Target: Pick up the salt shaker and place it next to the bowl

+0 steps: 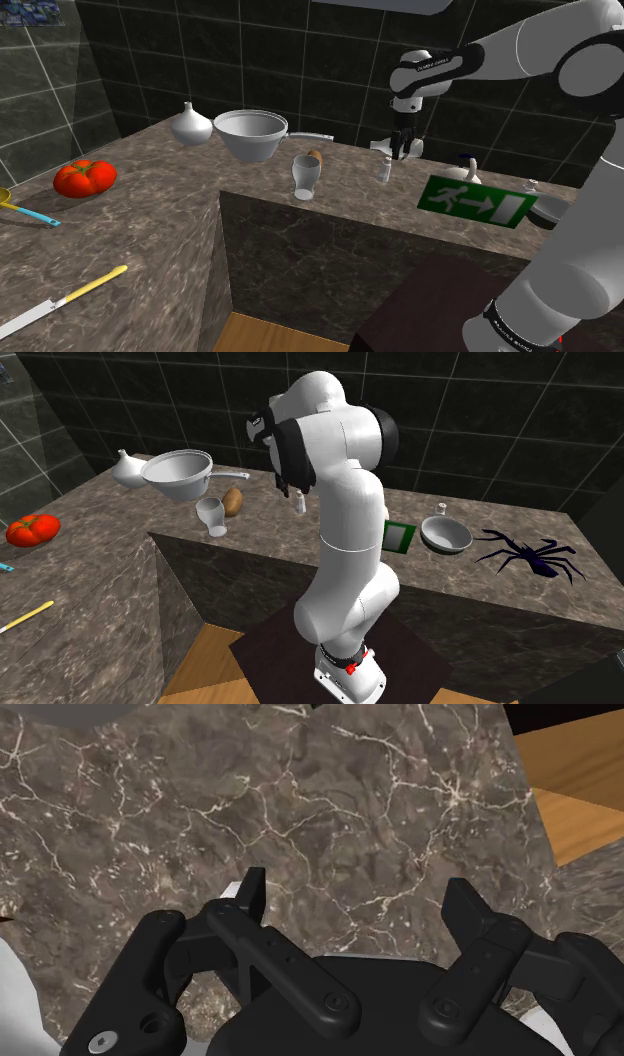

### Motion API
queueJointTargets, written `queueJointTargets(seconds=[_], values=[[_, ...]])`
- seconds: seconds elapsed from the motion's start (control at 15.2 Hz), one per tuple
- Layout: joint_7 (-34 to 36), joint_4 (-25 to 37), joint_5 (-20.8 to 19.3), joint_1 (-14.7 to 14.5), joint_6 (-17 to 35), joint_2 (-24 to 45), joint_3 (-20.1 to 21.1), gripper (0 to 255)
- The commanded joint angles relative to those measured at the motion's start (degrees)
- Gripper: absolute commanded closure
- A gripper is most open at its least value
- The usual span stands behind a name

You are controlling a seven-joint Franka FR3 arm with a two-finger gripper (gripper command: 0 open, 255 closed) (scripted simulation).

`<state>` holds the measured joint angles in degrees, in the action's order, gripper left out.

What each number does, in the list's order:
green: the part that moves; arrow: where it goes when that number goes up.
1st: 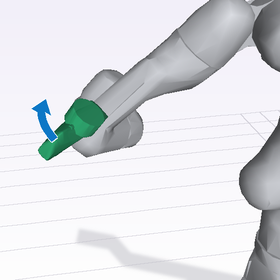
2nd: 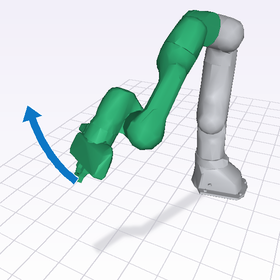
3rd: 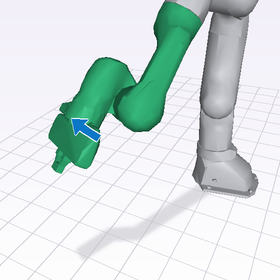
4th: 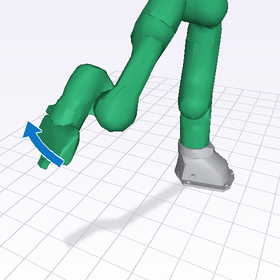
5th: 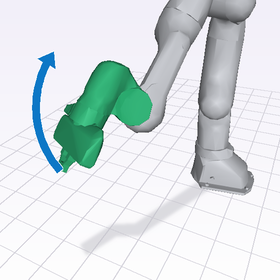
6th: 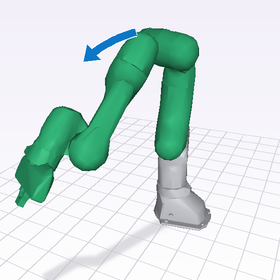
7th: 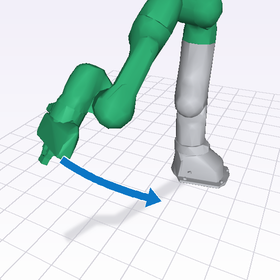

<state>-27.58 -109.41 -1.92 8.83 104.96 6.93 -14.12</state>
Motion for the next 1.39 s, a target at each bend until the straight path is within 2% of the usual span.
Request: queueJointTargets(seconds=[0.0,0.46,0.53,0.99,1.32], values=[[-2.04,4.89,1.25,1.01,0.10,5.40,-0.48,0],[-7.48,24.31,5.01,5.68,-3.34,22.78,-0.65,0],[-7.62,25.12,5.11,5.90,-3.55,23.42,-0.59,0],[-7.76,19.73,5.25,5.82,2.15,23.75,-0.47,0],[-7.76,19.73,5.25,5.82,2.15,23.75,-0.47,0]])
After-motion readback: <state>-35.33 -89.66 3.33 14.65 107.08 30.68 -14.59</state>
